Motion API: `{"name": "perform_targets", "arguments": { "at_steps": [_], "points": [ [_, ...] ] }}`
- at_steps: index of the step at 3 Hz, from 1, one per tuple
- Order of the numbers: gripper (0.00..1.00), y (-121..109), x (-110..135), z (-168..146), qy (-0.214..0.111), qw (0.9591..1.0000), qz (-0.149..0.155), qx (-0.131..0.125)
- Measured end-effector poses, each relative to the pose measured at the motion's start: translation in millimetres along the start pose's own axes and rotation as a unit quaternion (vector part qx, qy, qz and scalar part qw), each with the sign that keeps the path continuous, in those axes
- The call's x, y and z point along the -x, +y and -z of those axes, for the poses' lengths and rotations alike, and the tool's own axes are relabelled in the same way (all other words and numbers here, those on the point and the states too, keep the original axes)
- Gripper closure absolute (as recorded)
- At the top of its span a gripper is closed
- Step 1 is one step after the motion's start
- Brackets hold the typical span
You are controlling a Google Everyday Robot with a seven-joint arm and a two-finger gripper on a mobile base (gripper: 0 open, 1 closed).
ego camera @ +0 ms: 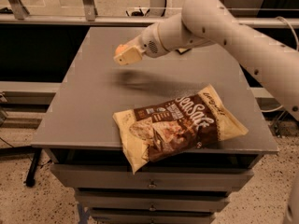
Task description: Move orange near brown chip bag
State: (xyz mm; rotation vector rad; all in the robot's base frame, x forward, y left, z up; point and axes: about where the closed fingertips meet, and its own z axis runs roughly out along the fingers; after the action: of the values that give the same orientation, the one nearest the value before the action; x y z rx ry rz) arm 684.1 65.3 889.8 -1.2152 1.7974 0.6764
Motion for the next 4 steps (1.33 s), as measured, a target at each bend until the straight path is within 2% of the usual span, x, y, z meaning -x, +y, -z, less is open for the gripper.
{"name": "perform_targets", "arguments": {
  "at_steps": [1, 2, 3, 4],
  "points": [
    [1.00, 18, -22, 39, -0.012, 0.9997, 0.007, 0.022],
    [1.00, 15, -28, 50, -0.014, 0.9997, 0.011, 0.018],
    [1.00, 24, -27, 33, 0.001, 0.9989, 0.021, 0.043],
    [1.00, 41, -36, 33, 0.032, 0.9960, 0.018, 0.081]
  ]
}}
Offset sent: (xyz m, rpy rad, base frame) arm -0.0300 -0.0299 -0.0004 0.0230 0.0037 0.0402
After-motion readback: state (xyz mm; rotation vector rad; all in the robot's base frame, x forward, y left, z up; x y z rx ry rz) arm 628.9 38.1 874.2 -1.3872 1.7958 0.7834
